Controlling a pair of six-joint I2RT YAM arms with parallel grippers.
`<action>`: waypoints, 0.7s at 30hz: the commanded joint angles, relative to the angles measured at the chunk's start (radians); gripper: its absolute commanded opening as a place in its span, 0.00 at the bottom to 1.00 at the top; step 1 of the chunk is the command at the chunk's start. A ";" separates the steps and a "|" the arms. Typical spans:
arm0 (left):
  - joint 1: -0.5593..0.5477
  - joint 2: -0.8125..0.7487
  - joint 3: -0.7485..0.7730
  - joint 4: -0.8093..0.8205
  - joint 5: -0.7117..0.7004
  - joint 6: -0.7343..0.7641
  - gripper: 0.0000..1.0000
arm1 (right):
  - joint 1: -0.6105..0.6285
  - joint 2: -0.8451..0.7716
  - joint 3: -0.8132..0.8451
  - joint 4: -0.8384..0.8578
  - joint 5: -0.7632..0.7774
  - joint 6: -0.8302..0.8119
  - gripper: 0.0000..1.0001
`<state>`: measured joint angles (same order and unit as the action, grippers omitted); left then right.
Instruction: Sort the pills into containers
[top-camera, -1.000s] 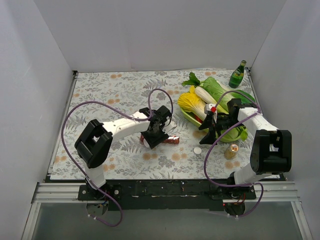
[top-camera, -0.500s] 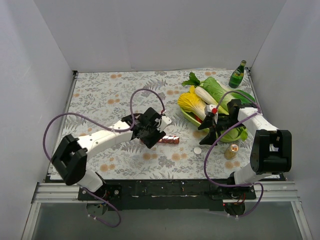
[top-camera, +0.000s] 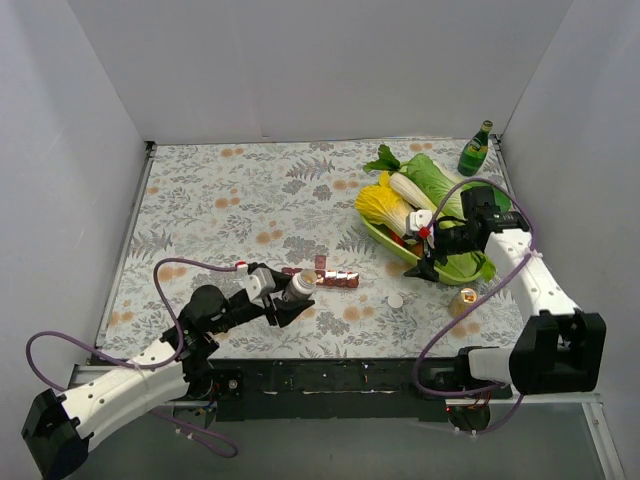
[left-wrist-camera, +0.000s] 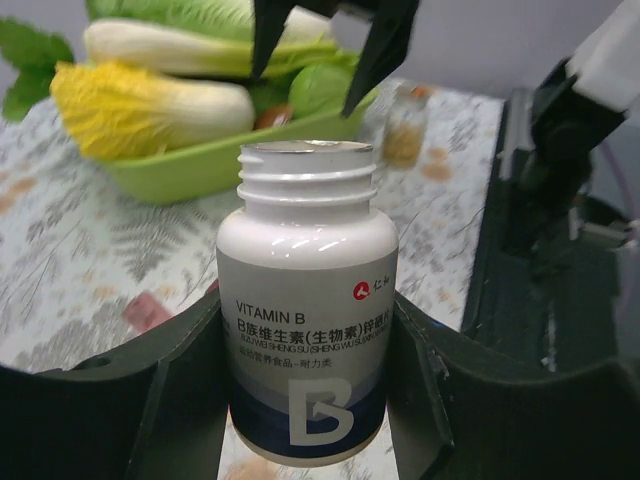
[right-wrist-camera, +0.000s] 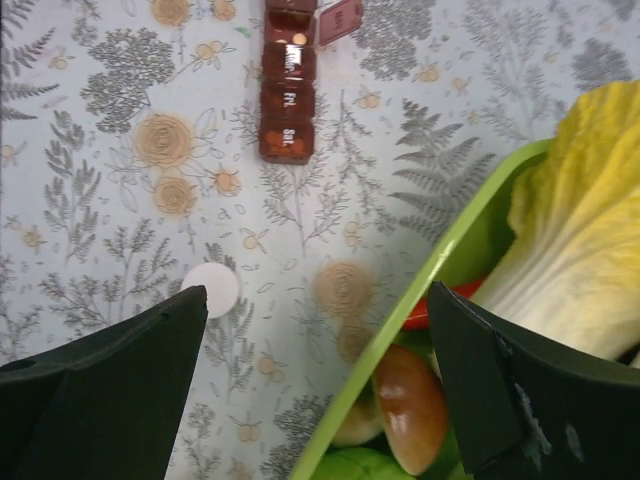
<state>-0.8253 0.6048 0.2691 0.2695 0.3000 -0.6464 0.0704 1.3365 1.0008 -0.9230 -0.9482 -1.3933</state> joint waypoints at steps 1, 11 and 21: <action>0.008 -0.036 -0.028 0.398 0.198 -0.150 0.00 | 0.052 -0.126 -0.020 0.226 0.097 0.182 0.98; 0.006 -0.140 -0.048 0.194 0.214 -0.070 0.00 | 0.397 -0.115 -0.194 0.189 0.373 -0.009 0.96; 0.005 -0.077 0.082 -0.058 0.228 0.024 0.00 | 0.414 -0.037 -0.249 0.231 0.543 0.020 0.90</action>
<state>-0.8219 0.5484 0.2691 0.3386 0.5133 -0.6918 0.4843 1.2938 0.7837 -0.7437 -0.5041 -1.3849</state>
